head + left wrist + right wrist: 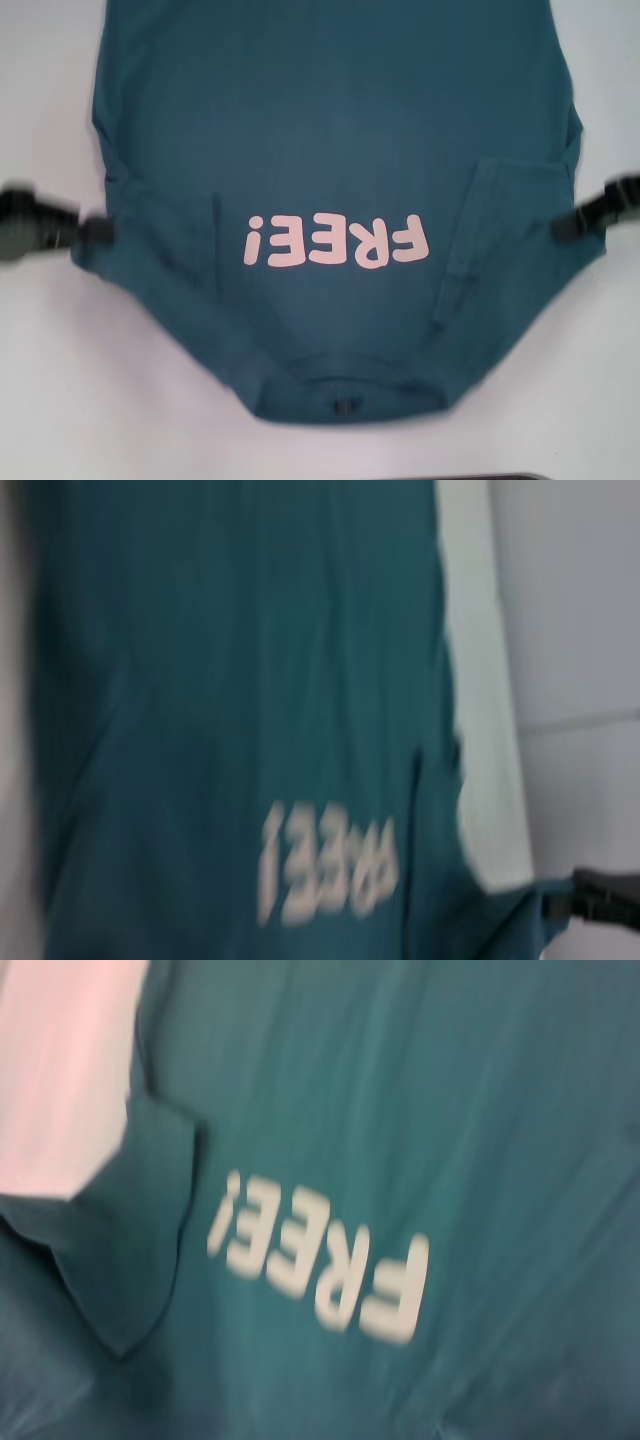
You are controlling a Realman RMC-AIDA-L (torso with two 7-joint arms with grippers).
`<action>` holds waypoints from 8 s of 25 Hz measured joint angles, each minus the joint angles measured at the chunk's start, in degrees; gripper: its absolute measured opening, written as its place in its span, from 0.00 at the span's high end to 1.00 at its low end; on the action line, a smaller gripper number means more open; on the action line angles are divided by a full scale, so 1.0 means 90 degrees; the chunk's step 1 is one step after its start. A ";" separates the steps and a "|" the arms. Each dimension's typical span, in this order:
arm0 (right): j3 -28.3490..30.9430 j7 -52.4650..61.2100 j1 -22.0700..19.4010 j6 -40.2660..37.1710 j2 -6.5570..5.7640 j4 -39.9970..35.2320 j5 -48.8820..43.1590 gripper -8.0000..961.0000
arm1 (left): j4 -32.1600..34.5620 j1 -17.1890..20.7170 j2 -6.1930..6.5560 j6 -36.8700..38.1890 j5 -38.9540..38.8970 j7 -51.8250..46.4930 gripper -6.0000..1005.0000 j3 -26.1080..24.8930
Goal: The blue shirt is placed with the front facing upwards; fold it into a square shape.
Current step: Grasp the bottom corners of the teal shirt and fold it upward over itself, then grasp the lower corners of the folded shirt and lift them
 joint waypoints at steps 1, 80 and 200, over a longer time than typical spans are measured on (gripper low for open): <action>0.0106 0.0016 0.0058 0.0078 -0.0028 -0.0029 0.0026 0.95 | 0.0042 -0.0188 0.0009 -0.0142 -0.0026 -0.0096 0.96 -0.0080; -0.0760 0.0077 0.1385 0.7323 -0.0020 0.2230 0.0542 0.94 | 0.1321 -0.2384 0.0105 -0.6506 0.0361 -0.1283 0.96 0.2487; 0.0769 -0.2781 -0.1773 0.1720 0.0028 0.1622 0.4264 0.12 | 0.1323 -0.0365 -0.0546 -0.5795 -0.1462 0.0660 0.31 0.2532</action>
